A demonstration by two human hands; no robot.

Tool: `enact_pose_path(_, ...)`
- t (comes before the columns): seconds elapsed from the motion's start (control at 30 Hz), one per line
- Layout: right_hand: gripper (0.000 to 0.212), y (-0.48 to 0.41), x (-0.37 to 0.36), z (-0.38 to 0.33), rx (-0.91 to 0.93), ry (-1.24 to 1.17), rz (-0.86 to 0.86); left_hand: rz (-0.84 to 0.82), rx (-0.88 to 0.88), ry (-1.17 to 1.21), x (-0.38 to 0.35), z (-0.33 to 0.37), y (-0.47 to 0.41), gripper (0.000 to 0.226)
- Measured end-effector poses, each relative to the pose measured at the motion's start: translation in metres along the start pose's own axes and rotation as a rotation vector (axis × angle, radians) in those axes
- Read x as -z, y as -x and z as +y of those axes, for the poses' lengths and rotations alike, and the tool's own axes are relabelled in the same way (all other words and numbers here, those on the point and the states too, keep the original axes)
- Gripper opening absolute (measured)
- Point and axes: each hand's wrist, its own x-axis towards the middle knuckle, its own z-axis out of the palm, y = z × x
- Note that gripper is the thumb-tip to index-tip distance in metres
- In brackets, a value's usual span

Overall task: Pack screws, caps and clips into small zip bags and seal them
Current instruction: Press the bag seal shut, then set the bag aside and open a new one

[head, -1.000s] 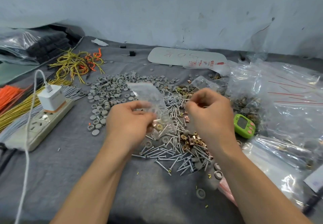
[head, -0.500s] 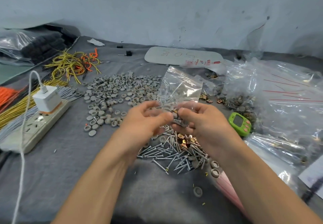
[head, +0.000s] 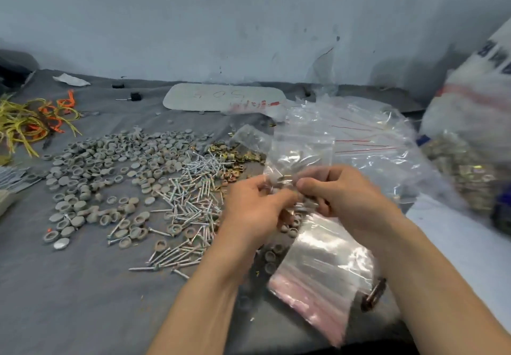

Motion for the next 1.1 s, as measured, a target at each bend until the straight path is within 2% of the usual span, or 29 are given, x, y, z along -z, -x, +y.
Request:
enact_pose_path(0.1,0.011,0.003,0.041,0.007,-0.022,-0.036,0.179,-0.025,-0.026,0.046,-0.043,-0.003,-0.005,0.005)
enact_pose_path(0.13,0.01,0.004,0.052,0.009,-0.011,-0.039,0.219,-0.03,-0.048,0.057,-0.055,-0.004,-0.007,0.01)
enact_pose_path(0.2,0.007,0.002,0.073,0.015,0.014,-0.071,0.352,-0.06,-0.086,0.017,-0.073,-0.01,-0.01,0.037)
enact_pose_path(0.27,0.025,-0.002,0.095,0.024,0.018,-0.051,0.61,-0.082,-0.141,-0.149,-0.08,-0.016,-0.011,0.071)
enact_pose_path(0.33,0.032,0.0,0.11,0.028,0.089,0.151,0.904,-0.065,-0.231,-0.393,-0.082,-0.019,-0.011,0.074)
enact_pose_path(0.37,0.027,0.002,0.112,0.028,0.176,0.257,0.973,-0.053,-0.276,-0.484,-0.083,-0.02,-0.01,0.068)
enact_pose_path(0.4,0.021,0.005,0.109,0.027,0.274,0.341,0.969,-0.043,-0.31,-0.545,-0.082,-0.021,-0.01,0.061)
enact_pose_path(0.47,0.017,0.004,0.095,0.026,0.406,0.466,0.754,-0.042,-0.342,-0.644,-0.079,-0.023,-0.009,0.045)
enact_pose_path(0.5,0.02,0.002,0.086,0.028,0.404,0.512,0.58,-0.053,-0.343,-0.695,-0.077,-0.024,-0.009,0.039)
enact_pose_path(0.57,0.031,-0.002,0.07,0.034,0.282,0.678,0.253,-0.092,-0.308,-0.786,-0.072,-0.026,-0.008,0.032)
enact_pose_path(0.6,0.039,-0.005,0.066,0.038,0.225,0.827,0.149,-0.11,-0.282,-0.825,-0.069,-0.026,-0.006,0.031)
enact_pose_path(0.67,0.056,-0.012,0.067,0.042,0.159,1.058,0.056,-0.136,-0.236,-0.879,-0.064,-0.027,-0.001,0.029)
enact_pose_path(0.77,0.065,-0.017,0.08,0.042,0.09,1.068,0.078,-0.199,-0.162,-0.908,-0.058,-0.027,0.007,0.025)
enact_pose_path(0.87,0.056,-0.018,0.091,0.04,0.035,0.666,0.108,-0.34,-0.127,-1.043,-0.052,-0.025,0.017,0.047)
enact_pose_path(0.93,0.045,-0.019,0.095,0.039,0.048,0.534,0.199,-0.359,-0.158,-1.134,-0.053,-0.025,0.023,0.059)
enact_pose_path(1.0,0.038,-0.021,0.098,0.038,0.052,0.501,0.354,-0.312,-0.18,-1.204,-0.055,-0.023,0.027,0.05)
enact_pose_path(1.1,0.048,-0.022,0.099,0.035,-0.001,0.426,0.438,-0.206,-0.293,-1.333,-0.057,-0.018,0.03,0.018)
